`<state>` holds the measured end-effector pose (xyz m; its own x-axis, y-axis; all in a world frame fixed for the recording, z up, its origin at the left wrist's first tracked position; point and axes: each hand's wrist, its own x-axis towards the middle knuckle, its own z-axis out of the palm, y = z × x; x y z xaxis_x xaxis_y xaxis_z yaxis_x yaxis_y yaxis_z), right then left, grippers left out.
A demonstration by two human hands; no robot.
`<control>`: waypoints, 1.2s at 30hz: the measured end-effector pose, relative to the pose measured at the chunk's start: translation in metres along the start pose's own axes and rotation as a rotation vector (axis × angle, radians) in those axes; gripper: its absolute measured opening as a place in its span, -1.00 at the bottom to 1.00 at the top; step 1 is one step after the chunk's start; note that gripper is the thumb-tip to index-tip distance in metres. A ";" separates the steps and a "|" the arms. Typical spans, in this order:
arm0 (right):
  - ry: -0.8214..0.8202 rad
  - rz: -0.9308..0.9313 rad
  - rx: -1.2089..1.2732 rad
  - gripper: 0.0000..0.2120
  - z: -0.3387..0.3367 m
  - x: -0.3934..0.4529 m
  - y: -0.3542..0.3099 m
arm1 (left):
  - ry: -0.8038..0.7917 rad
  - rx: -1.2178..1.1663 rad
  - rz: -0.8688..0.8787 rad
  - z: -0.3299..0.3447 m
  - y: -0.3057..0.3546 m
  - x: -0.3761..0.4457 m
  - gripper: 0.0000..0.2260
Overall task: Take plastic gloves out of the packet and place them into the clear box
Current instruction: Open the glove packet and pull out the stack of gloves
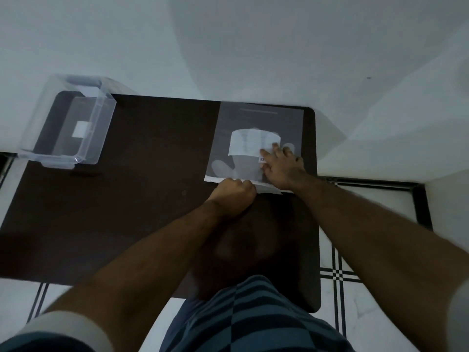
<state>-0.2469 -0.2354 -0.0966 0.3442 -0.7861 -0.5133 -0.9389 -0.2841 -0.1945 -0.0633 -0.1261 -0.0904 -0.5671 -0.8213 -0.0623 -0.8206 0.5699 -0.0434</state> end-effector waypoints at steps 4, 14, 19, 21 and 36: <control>0.038 -0.008 -0.036 -0.40 0.003 0.006 -0.002 | 0.039 -0.046 -0.008 0.008 0.007 -0.014 -0.91; 0.061 -0.024 -0.089 -0.37 0.004 0.010 0.001 | 0.163 -0.091 0.013 0.010 0.032 -0.048 -0.82; 0.056 -0.037 -0.113 -0.36 0.001 0.006 -0.001 | 0.140 -0.081 0.029 0.019 0.046 -0.081 -0.81; 0.058 -0.035 -0.123 -0.35 0.001 0.003 -0.004 | 0.109 -0.098 0.033 0.022 0.052 -0.097 -0.80; 0.118 -0.142 -0.174 -0.37 0.040 -0.029 -0.045 | 0.122 -0.178 -0.062 0.029 0.075 -0.197 -0.66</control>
<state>-0.2140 -0.1781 -0.1067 0.4788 -0.7875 -0.3882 -0.8719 -0.4781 -0.1056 -0.0111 0.0789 -0.1106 -0.5111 -0.8576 0.0567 -0.8474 0.5138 0.1338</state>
